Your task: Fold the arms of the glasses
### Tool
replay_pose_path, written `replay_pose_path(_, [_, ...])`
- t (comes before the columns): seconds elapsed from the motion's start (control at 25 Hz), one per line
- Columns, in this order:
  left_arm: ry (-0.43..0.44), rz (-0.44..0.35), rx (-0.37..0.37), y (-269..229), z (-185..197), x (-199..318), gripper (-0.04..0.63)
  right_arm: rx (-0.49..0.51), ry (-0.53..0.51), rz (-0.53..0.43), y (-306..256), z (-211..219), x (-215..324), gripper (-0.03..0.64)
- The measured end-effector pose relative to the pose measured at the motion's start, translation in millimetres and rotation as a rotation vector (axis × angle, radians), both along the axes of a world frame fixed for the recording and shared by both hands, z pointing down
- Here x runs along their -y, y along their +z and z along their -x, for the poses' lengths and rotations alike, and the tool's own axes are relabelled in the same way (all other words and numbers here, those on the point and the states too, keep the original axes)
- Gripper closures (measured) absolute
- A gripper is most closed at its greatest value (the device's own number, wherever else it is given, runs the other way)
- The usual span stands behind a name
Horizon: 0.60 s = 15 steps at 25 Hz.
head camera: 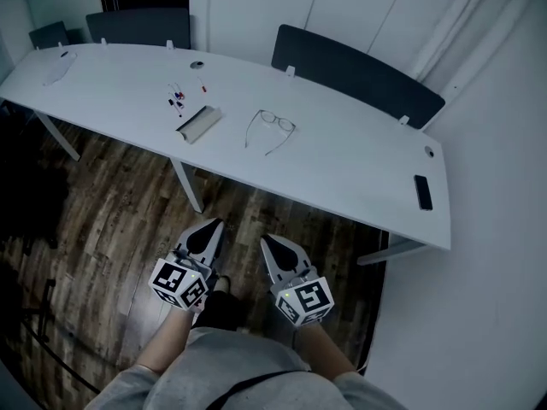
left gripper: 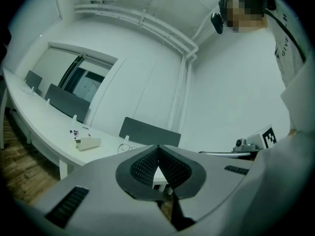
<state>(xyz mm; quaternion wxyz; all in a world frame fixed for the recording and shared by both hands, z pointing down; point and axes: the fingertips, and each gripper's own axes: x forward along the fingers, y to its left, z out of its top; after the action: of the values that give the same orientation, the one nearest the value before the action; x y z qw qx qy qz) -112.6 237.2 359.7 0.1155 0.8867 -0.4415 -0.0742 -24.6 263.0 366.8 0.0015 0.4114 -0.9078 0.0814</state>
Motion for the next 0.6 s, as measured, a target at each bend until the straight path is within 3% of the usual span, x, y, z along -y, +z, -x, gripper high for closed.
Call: replay_pose_path(0.6, [0.138, 0.017, -0.005, 3.9, 12.9, 122.9, 0.581, -0.017, 0.135, 0.014, 3.9, 15.7, 110.3, 0.598])
